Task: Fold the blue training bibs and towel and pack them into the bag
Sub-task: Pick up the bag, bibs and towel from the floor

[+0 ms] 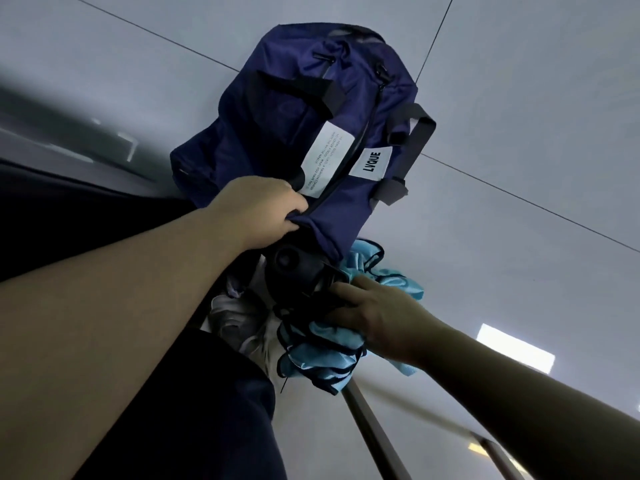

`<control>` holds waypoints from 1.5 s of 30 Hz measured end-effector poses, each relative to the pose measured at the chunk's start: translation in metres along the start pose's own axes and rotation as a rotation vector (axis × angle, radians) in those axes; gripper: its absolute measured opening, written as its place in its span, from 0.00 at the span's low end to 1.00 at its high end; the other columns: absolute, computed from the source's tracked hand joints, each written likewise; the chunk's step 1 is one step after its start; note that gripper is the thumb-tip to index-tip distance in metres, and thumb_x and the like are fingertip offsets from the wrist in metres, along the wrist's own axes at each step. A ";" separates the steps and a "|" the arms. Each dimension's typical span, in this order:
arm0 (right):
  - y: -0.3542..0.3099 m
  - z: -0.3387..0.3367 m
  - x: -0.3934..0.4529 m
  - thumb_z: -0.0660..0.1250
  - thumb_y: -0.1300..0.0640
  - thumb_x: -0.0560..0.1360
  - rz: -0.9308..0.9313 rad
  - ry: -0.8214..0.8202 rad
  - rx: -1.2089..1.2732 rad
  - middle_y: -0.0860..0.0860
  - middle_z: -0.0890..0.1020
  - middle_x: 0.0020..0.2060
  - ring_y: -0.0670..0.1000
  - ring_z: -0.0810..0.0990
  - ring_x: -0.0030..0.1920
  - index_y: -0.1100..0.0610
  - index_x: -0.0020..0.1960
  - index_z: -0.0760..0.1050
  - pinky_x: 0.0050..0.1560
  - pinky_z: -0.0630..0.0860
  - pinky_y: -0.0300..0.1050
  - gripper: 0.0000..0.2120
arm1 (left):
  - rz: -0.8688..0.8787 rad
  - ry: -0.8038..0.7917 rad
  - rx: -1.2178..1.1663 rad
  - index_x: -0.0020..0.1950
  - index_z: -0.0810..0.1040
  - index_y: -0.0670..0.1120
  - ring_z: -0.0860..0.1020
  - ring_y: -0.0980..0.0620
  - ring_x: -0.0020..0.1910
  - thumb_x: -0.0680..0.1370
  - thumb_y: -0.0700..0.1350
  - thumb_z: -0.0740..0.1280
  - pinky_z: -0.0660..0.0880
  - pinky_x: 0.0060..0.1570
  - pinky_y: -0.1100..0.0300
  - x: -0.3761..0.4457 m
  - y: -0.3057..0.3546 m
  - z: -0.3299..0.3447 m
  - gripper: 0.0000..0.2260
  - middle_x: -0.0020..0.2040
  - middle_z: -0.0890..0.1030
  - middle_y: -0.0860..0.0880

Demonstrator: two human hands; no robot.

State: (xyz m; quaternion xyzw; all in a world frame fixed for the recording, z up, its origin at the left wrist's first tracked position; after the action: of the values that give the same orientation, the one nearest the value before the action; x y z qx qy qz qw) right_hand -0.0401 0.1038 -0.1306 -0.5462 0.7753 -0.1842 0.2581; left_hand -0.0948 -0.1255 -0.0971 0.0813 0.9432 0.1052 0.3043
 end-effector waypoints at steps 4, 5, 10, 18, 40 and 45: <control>-0.001 -0.019 -0.013 0.69 0.57 0.71 0.066 0.062 0.033 0.52 0.76 0.53 0.55 0.75 0.45 0.48 0.59 0.78 0.31 0.77 0.49 0.17 | 0.089 0.113 -0.126 0.40 0.74 0.50 0.69 0.52 0.38 0.77 0.48 0.65 0.60 0.33 0.58 -0.016 0.009 -0.019 0.07 0.37 0.66 0.52; -0.002 -0.024 -0.015 0.68 0.56 0.71 0.081 0.091 0.036 0.51 0.76 0.53 0.55 0.76 0.45 0.47 0.59 0.78 0.31 0.77 0.48 0.16 | 0.107 0.132 -0.141 0.42 0.76 0.49 0.68 0.52 0.38 0.77 0.48 0.66 0.61 0.34 0.58 -0.019 0.013 -0.023 0.06 0.37 0.65 0.52; -0.010 -0.063 -0.023 0.60 0.54 0.72 0.075 0.212 -0.044 0.50 0.77 0.52 0.54 0.76 0.41 0.47 0.56 0.80 0.33 0.74 0.43 0.16 | 0.143 0.286 -0.217 0.50 0.82 0.43 0.66 0.52 0.41 0.74 0.40 0.71 0.63 0.41 0.58 -0.039 0.032 -0.050 0.05 0.40 0.65 0.51; -0.036 -0.137 -0.048 0.71 0.62 0.63 -0.008 0.280 -0.168 0.47 0.72 0.51 0.53 0.75 0.42 0.43 0.59 0.73 0.34 0.78 0.46 0.28 | 0.113 0.467 -0.288 0.51 0.81 0.41 0.66 0.52 0.44 0.74 0.36 0.71 0.61 0.44 0.63 -0.104 0.073 -0.115 0.07 0.42 0.65 0.51; -0.305 -0.414 -0.110 0.75 0.72 0.52 -0.408 0.739 -0.681 0.48 0.71 0.56 0.53 0.72 0.45 0.44 0.55 0.72 0.31 0.69 0.37 0.38 | -0.009 1.195 -0.129 0.49 0.80 0.47 0.67 0.58 0.41 0.77 0.37 0.66 0.63 0.41 0.68 -0.464 0.203 -0.328 0.07 0.40 0.66 0.54; -0.404 -0.449 -0.106 0.69 0.73 0.55 -0.634 0.856 -0.705 0.48 0.71 0.55 0.53 0.72 0.46 0.44 0.55 0.72 0.27 0.72 0.39 0.35 | -0.091 1.402 0.012 0.48 0.81 0.45 0.67 0.60 0.39 0.75 0.34 0.68 0.61 0.38 0.69 -0.576 0.215 -0.345 0.07 0.38 0.65 0.56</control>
State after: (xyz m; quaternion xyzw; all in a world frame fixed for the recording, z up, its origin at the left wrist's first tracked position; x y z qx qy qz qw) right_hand 0.0226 0.0692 0.4783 -0.6792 0.6246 -0.1874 -0.3367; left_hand 0.1821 -0.0946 0.5504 -0.0437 0.9201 0.1148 -0.3719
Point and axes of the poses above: each hand's wrist, its own x-axis towards the middle knuckle, its own z-axis out of the palm, y = z × x, the point moved 1 cm from there along x, towards the middle knuckle
